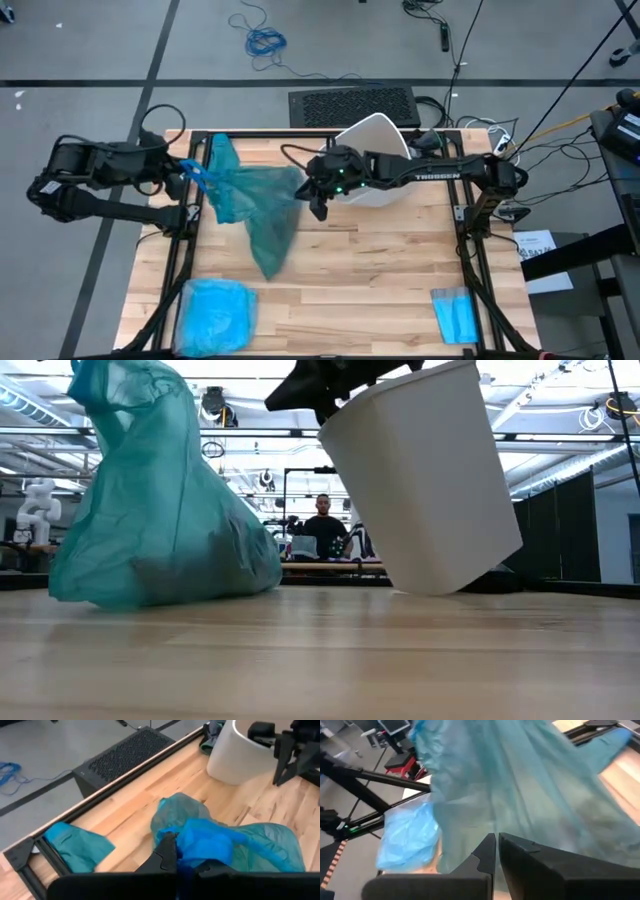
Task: Place trash/remove bag and relplace
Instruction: Close the blue trash bag
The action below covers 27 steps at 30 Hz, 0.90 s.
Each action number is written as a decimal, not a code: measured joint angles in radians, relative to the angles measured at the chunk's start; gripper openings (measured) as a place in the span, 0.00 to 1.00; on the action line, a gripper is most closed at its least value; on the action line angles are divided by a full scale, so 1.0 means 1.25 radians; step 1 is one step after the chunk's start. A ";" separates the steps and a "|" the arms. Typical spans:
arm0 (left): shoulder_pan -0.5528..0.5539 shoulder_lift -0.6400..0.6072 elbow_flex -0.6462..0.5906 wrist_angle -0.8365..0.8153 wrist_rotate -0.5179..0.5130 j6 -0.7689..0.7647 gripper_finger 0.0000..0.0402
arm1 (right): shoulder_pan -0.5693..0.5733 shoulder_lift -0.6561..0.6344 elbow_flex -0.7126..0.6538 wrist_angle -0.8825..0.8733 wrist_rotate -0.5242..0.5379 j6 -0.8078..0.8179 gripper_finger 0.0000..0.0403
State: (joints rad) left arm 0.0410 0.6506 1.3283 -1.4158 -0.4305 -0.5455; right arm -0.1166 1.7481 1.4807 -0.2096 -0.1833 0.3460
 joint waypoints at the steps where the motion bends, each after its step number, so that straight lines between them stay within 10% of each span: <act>1: 0.000 0.000 0.000 -0.001 -0.002 0.005 0.00 | -0.002 -0.001 0.000 -0.003 0.001 0.001 0.03; 27: 0.000 0.000 0.000 -0.012 -0.023 0.045 0.00 | -0.016 -0.201 0.001 -0.152 0.107 -0.040 0.03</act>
State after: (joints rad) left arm 0.0410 0.6510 1.3283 -1.4303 -0.4594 -0.4892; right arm -0.1368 1.4963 1.4822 -0.3993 -0.0496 0.2962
